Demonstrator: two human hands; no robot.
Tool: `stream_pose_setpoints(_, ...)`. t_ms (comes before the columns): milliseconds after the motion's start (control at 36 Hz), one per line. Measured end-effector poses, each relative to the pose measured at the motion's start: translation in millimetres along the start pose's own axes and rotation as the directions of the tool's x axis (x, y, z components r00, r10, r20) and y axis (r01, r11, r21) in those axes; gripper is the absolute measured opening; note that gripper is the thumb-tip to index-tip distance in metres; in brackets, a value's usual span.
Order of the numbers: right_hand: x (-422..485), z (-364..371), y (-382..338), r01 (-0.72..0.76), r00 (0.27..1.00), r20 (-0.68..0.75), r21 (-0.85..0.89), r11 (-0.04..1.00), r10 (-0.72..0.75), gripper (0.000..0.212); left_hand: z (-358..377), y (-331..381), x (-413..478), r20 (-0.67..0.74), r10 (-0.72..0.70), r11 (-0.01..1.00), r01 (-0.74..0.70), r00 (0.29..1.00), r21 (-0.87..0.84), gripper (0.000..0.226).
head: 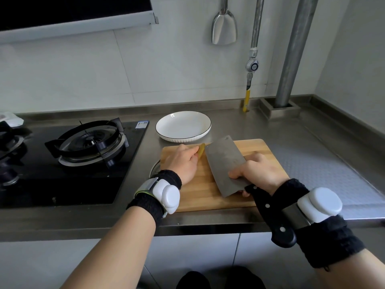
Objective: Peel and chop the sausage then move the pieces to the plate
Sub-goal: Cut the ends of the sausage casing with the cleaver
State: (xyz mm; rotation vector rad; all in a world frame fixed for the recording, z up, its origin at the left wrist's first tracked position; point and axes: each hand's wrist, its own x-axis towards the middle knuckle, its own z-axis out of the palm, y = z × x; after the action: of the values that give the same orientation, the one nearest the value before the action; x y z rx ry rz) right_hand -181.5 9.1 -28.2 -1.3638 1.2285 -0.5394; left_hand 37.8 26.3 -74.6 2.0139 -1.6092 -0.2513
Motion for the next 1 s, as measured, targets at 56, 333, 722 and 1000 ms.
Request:
stream_pose_setpoints(56, -0.4, 0.5, -1.0, 0.002, 1.000, 0.002, -0.006, 1.000, -0.002, 0.044, 0.2, -0.6, 0.6, 0.004, -0.009, 1.000, 0.009, 1.000, -0.025, 0.035)
stream_pose_setpoints(333, -6.5, 4.0, -7.9, -0.010, 1.000, 0.008, 0.019, 1.000, 0.010, 0.030, -7.8, 8.8, -3.0, 0.049, -0.025, 0.998, 0.027, 0.998, -0.048, 0.025)
stream_pose_setpoints(722, -7.3, 2.4, -13.3, -0.023, 0.999, 0.027, 0.000, 1.000, 0.023, 0.036, -7.6, 7.0, 2.9, 0.110, -0.039, 0.998, 0.033, 0.993, 0.054, 0.044)
stream_pose_setpoints(1000, -5.6, 2.4, -12.5, -0.010, 0.999, 0.035, -0.010, 1.000, 0.010, 0.032, -7.1, 6.5, 2.5, 0.107, -0.027, 0.998, 0.021, 0.994, 0.058, 0.043)
